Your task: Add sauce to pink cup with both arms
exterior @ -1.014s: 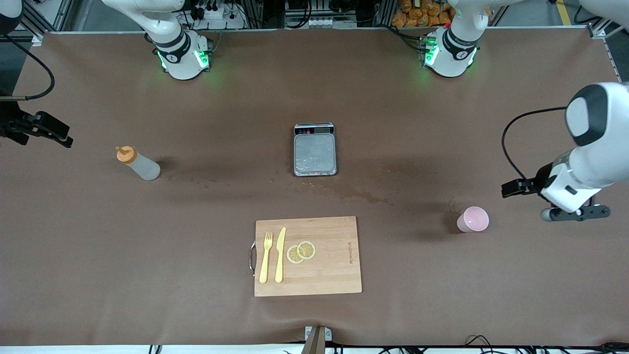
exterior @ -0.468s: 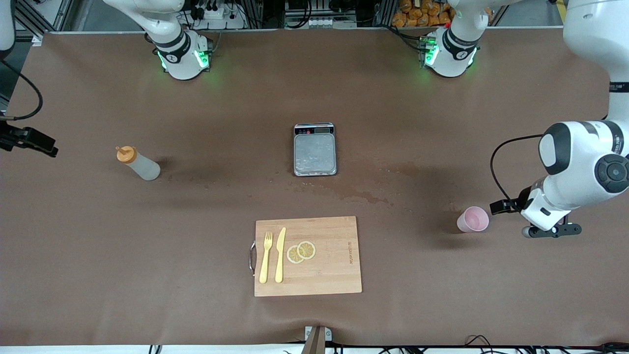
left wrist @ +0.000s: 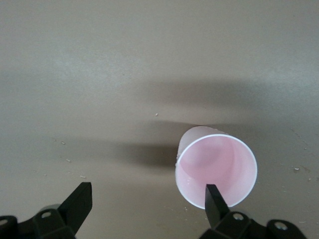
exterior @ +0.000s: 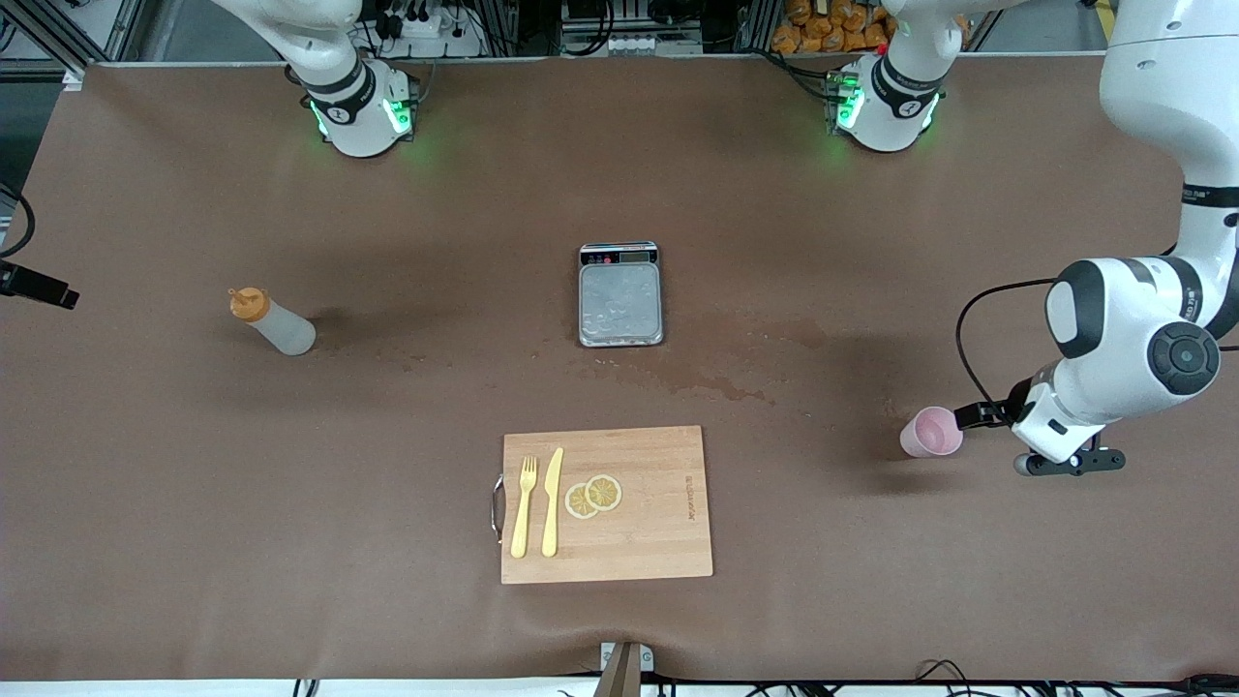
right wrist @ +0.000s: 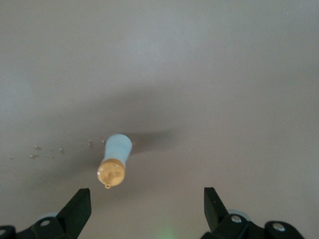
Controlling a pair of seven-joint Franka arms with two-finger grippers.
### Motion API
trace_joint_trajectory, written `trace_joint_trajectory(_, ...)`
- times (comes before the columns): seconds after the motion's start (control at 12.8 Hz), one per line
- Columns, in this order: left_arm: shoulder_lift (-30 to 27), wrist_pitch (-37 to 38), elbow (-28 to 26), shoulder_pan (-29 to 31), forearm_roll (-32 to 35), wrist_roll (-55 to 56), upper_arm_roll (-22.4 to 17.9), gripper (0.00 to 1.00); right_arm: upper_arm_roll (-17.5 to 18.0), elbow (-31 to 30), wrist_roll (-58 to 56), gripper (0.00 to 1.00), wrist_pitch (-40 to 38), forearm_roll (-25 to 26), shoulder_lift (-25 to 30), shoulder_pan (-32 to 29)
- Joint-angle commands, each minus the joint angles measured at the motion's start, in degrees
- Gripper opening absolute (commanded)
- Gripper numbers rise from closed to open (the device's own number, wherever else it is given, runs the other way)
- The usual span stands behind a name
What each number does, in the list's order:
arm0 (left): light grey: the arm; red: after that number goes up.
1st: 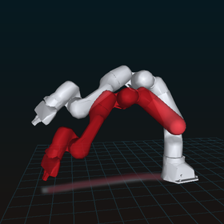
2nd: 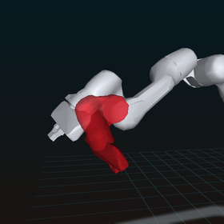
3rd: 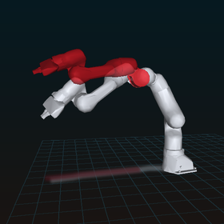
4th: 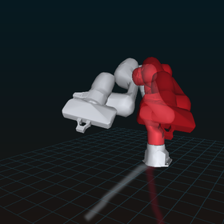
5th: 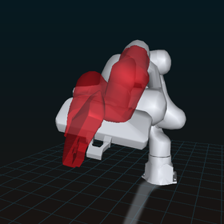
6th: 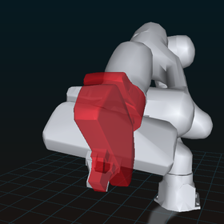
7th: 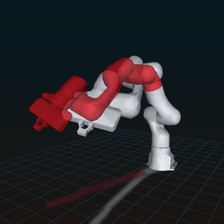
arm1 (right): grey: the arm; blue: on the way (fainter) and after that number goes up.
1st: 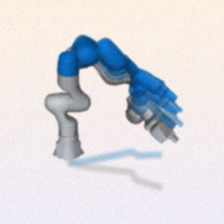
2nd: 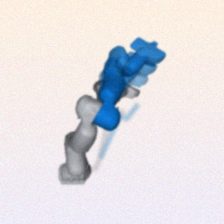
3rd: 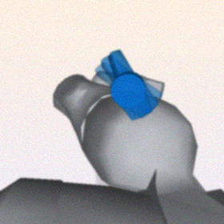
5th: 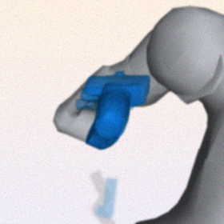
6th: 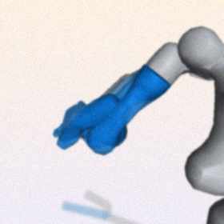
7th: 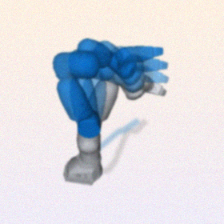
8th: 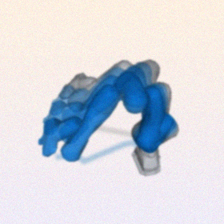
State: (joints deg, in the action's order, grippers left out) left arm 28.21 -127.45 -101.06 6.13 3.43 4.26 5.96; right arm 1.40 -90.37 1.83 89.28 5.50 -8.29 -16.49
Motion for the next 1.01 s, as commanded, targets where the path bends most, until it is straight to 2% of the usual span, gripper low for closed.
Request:
trace_joint_trajectory(0.0,1.05,-1.57,0.16,-0.06,1.05,0.22,0.28,0.97,0.97,1.16,1.95,1.0,-2.35,0.48,-2.43,-2.31)
trace_joint_trajectory(0.23,2.54,-3.15,0.34,-0.24,0.88,0.31,0.46,0.86,0.97,1.24,2.22,1.0,-8.05,0.56,-4.61,-2.05)
trace_joint_trajectory(0.31,2.72,-3.77,0.34,-0.41,0.88,0.22,0.46,0.81,0.97,1.42,1.7,1.0,-8.15,0.48,-5.85,-2.49)
trace_joint_trajectory(0.47,3.25,-4.04,0.43,-0.42,0.61,0.31,0.55,0.66,1.06,1.6,0.29,1.0,-8.24,-0.48,-8.22,-5.29)
trace_joint_trajectory(0.7,4.22,-4.65,0.34,-0.42,0.35,0.58,0.55,0.57,0.97,2.47,2.2,1.0,-8.51,-2.77,-9.1,-5.83)
trace_joint_trajectory(0.78,4.57,-4.74,0.34,-0.42,0.35,0.58,0.55,0.49,0.97,2.48,4.65,1.0,-8.33,-5.82,-9.89,-7.31)
trace_joint_trajectory(0.94,4.57,-5.0,0.25,-0.33,-0.7,0.66,1.07,0.11,0.89,3.87,9.66,1.0,-8.33,-18.36,-13.83,-13.97)
